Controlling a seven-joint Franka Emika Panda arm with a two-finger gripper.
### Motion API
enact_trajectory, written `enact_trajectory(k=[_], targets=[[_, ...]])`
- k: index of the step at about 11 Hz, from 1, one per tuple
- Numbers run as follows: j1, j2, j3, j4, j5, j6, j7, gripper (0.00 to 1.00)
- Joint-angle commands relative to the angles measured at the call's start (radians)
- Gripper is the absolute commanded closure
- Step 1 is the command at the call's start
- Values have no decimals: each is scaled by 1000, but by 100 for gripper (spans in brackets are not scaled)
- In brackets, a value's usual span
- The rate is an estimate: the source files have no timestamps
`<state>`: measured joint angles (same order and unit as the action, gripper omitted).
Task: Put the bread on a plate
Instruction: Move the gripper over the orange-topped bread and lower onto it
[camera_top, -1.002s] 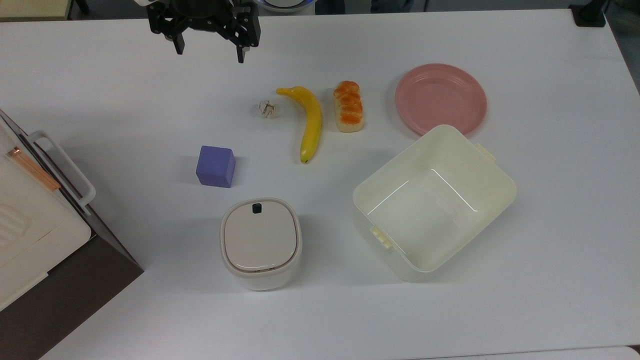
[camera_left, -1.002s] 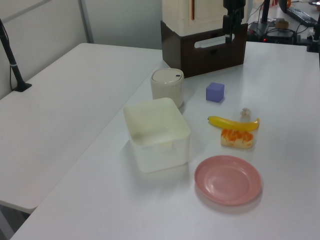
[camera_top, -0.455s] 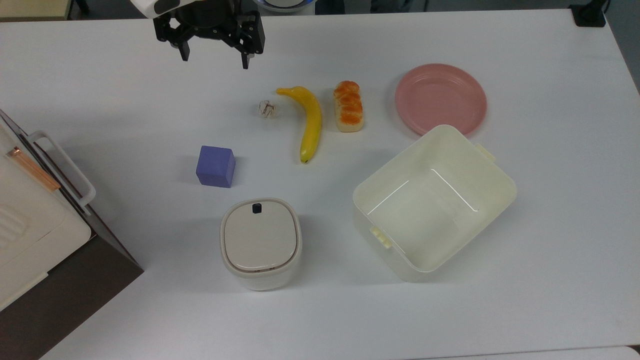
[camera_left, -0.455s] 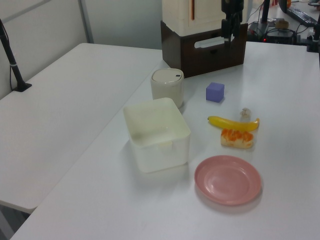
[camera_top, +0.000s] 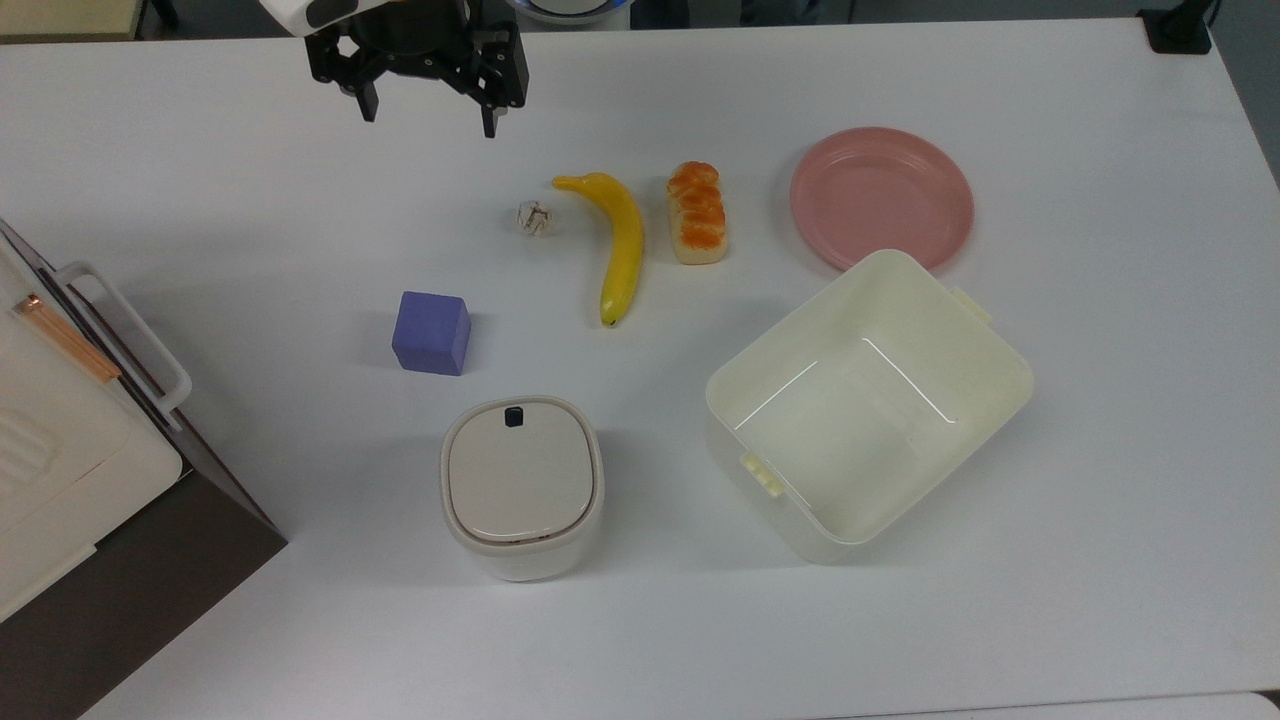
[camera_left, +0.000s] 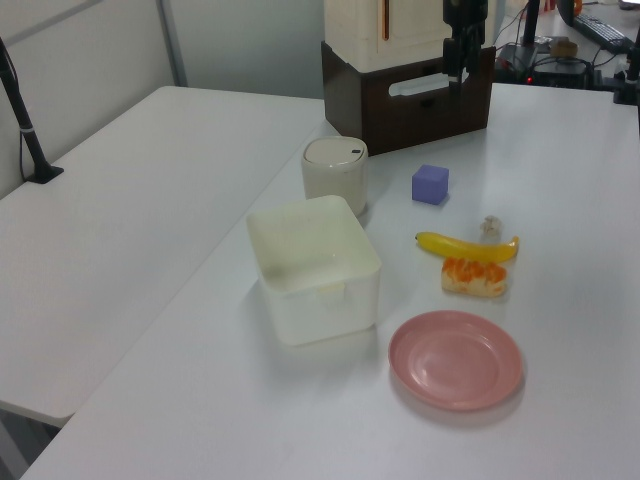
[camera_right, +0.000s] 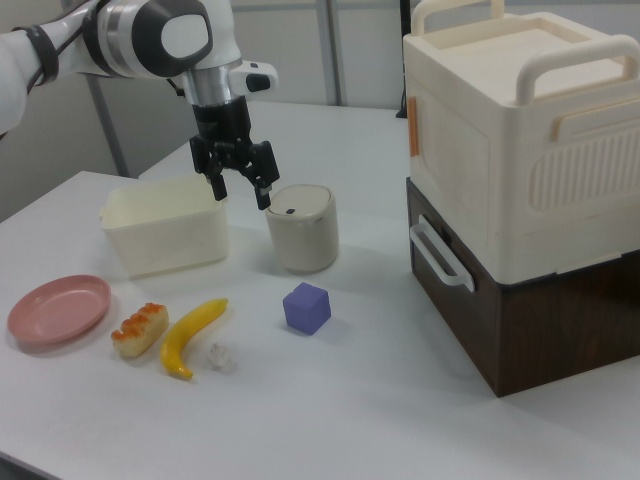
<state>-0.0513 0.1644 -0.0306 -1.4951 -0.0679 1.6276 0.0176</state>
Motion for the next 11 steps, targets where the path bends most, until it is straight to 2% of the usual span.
enact_trajectory(k=[1,3,5,7,9,11], targets=[[5,-26,-2,-43,22,-3,-33,0],[25,-36,0,-77,26,1,-25,0],[60,-77,-9,-135,71,11,-24,0],[137,-91,-12,-203,100,29,22,0],[212,-126,-12,-319,105,130,109,0],[267,-128,-14,-396,117,216,166,0]])
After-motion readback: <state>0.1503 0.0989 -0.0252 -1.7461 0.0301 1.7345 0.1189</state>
